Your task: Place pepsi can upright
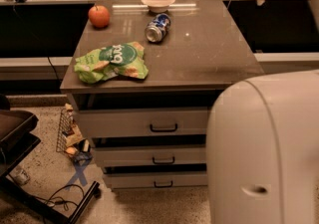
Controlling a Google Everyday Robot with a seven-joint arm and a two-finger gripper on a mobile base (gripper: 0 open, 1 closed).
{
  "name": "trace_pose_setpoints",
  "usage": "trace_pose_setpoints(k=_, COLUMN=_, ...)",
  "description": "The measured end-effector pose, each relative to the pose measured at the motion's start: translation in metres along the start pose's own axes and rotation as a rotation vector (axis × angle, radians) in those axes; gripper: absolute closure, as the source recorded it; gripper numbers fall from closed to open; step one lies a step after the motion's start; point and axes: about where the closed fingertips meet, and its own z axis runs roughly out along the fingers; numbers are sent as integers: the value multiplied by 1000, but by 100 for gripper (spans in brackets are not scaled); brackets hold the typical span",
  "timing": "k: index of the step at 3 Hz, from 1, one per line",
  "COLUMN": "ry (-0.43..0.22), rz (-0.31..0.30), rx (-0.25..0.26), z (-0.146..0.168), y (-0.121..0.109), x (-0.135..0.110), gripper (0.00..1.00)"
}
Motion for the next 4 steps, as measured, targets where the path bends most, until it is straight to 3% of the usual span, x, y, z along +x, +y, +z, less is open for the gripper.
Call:
trace_pose_setpoints(k=1, ry=19, rz=134, rx=-63, z=47, y=18, x=-17, gripper=0)
trace_pose_setpoints(k=2, ry=61, rz=162, rx=-88, z=86, y=40, x=-19, gripper=0)
trace_pose_setpoints(k=3, ry=60, rz=162, rx=-88, z=86, y=40, x=-19, gripper=0)
trace_pose_setpoints(k=4, ry=66, rz=217, rx=-62, z=100, y=45, x=-21, gripper=0)
